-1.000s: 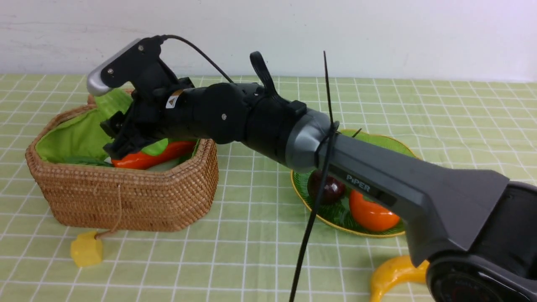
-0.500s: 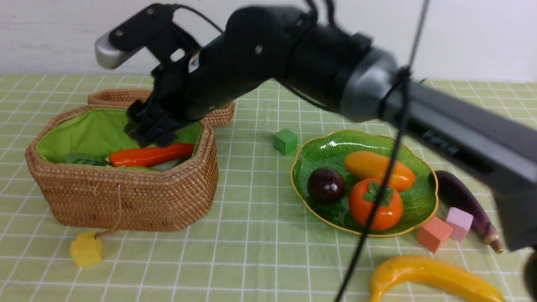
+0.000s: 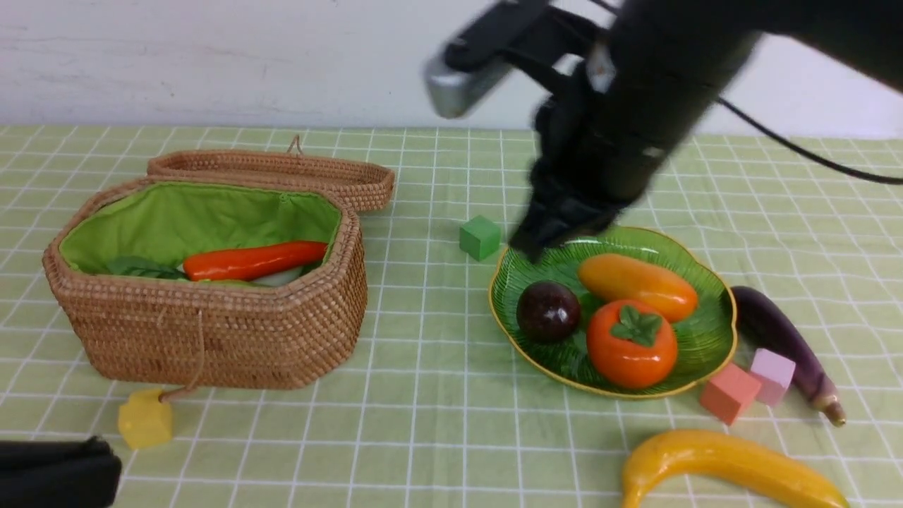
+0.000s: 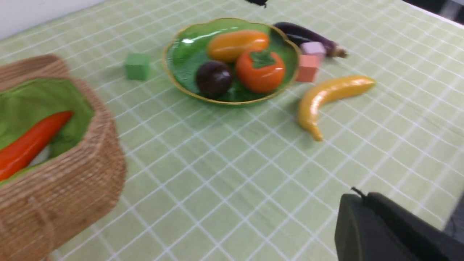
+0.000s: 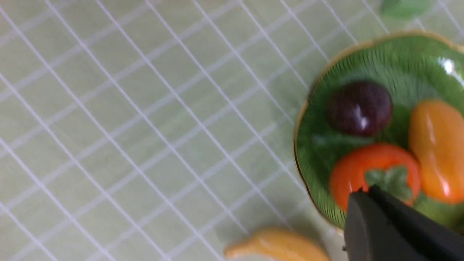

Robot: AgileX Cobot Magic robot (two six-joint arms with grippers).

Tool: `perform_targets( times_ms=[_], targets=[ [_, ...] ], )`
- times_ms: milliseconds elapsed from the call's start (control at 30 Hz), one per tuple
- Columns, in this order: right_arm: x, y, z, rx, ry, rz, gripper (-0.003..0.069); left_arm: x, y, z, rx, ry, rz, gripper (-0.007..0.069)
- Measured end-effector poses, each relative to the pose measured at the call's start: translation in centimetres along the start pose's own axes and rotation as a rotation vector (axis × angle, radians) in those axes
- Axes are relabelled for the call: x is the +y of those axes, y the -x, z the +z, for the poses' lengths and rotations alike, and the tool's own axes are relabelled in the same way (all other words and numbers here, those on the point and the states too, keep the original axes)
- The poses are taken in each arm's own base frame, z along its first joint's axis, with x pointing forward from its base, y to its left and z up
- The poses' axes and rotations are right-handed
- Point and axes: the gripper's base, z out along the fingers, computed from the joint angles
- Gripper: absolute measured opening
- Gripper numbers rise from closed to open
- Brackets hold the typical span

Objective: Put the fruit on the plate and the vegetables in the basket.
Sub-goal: Use the right arm to grab a banana and put it into the right plate

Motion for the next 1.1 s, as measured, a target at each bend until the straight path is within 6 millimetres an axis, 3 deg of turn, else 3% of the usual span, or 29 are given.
perform_targets(
  times_ms=[33,67,100,133,167,200,233,267,367,433,467,500,567,633,933,1100],
  targets=[
    [-0.6,-2.1,0.1,0.045,-0.005,0.012,-0.0008,-0.1,0.0,0.0,-0.001,-0.013,0.004,-0.0013],
    [-0.7,-2.5,0.2,0.054,-0.006,0.014,-0.0006,-0.1,0.0,0.0,-0.001,-0.015,0.005,-0.0013],
    [-1.3,-5.4,0.8,0.123,-0.003,0.028,0.0006,-0.2,0.0,0.0,0.0,-0.025,0.008,-0.0013],
    [-1.7,-6.4,0.8,0.137,-0.005,0.033,0.0014,-0.2,0.0,0.0,0.0,-0.026,0.008,-0.0013],
    [-2.1,-9.4,2.1,0.222,0.014,0.045,0.0043,-0.2,0.0,0.0,-0.001,-0.027,0.011,-0.0013],
    [-2.6,-11.1,2.9,0.247,0.017,0.052,0.0079,-0.3,0.0,0.0,-0.001,-0.028,0.012,-0.0013],
    [-2.7,-11.6,3.2,0.248,0.016,0.055,0.0094,-0.3,0.0,0.0,0.0,-0.028,0.012,-0.0013],
    [-3.4,-13.6,4.5,0.257,0.009,0.069,0.0164,-0.3,0.0,0.0,0.0,-0.029,0.012,-0.0013],
    [-4.8,-16.0,6.5,0.246,-0.021,0.105,0.0327,-0.3,0.0,0.0,0.0,-0.029,0.014,-0.0013],
    [-5.8,-16.7,7.5,0.232,-0.037,0.13,0.0423,-0.3,0.0,0.0,0.0,-0.029,0.015,-0.0013],
    [-5.9,-16.7,7.5,0.227,-0.041,0.131,0.0433,-0.3,0.0,0.0,0.0,-0.029,0.015,-0.0013],
    [-6.9,-16.9,8.4,0.211,-0.052,0.15,0.0501,-0.3,0.0,0.0,0.0,-0.029,0.014,-0.0013],
    [-7.4,-16.9,9.1,0.2,-0.055,0.159,0.0535,-0.3,0.0,0.0,0.001,-0.029,0.014,-0.0013],
    [-8.4,-17.1,10.9,0.194,-0.041,0.179,0.0583,-0.3,0.0,0.0,0.004,-0.03,0.014,-0.0013],
    [-8.7,-17.7,16.2,0.246,0.066,0.154,0.0574,-0.3,-0.3,0.0,0.029,-0.037,0.01,-0.0013],
    [-8.8,-17.8,17.1,0.255,0.084,0.146,0.0534,-0.4,-0.3,0.0,0.036,-0.042,0.007,-0.0013]
  ],
)
